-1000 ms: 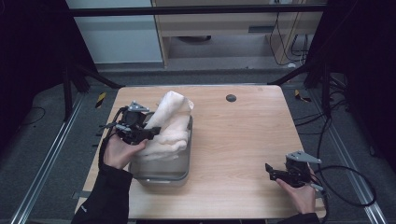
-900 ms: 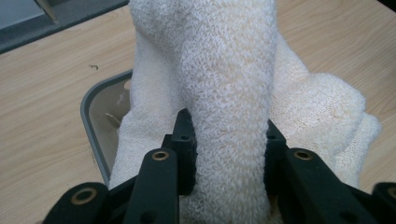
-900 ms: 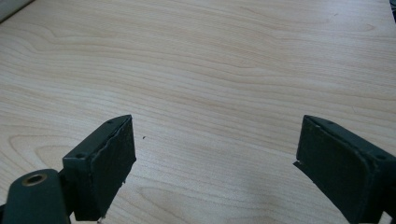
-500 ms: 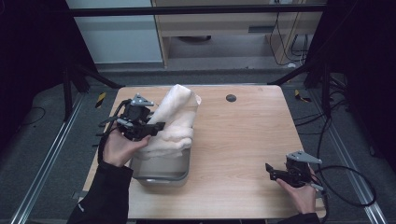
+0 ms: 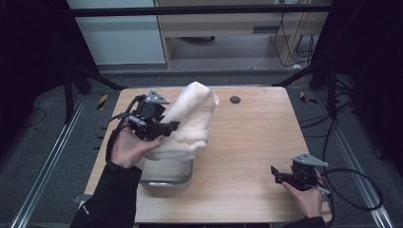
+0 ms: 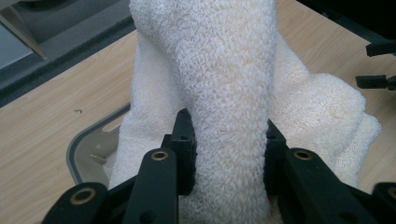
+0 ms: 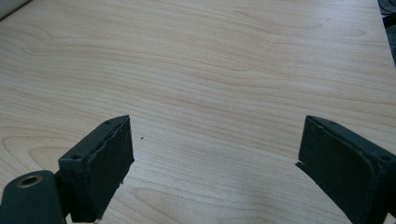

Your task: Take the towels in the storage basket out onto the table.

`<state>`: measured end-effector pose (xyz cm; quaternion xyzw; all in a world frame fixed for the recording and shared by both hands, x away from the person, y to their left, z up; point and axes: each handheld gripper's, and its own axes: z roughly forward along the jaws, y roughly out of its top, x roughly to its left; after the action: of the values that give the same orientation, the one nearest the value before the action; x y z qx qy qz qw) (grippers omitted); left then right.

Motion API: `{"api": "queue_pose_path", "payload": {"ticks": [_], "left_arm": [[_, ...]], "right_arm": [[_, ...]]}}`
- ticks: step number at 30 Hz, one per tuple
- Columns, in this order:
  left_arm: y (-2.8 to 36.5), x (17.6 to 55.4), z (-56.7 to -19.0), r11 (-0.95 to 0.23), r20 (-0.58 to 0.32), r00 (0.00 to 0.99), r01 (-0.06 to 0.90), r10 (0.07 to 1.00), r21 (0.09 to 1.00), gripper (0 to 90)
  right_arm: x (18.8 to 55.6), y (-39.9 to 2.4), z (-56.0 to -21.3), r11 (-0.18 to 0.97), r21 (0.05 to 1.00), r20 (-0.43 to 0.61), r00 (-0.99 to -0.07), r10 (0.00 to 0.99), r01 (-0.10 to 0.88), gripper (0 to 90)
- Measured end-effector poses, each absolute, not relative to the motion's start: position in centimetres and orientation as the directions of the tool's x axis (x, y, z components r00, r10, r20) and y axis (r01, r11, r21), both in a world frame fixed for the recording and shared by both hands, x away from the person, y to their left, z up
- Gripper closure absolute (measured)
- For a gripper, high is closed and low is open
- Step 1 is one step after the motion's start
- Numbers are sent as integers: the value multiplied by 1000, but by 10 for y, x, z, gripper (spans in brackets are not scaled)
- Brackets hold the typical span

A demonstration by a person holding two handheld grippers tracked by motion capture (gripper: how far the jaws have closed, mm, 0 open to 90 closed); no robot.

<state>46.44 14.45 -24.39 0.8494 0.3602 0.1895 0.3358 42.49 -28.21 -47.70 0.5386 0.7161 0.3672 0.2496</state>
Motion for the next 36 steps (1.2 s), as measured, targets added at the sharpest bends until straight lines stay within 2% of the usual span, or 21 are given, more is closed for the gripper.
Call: {"api": "queue_pose_path", "payload": {"ticks": [13, 36], "left_arm": [[107, 462, -233, -547, 93, 711, 443, 697, 710, 671], [34, 473, -259, -580, 78, 769, 407, 634, 705, 670]], "right_arm": [[425, -286, -478, 159, 801, 15, -285, 958, 577, 103], [422, -293, -482, 149, 793, 28, -280, 960, 590, 107]]}}
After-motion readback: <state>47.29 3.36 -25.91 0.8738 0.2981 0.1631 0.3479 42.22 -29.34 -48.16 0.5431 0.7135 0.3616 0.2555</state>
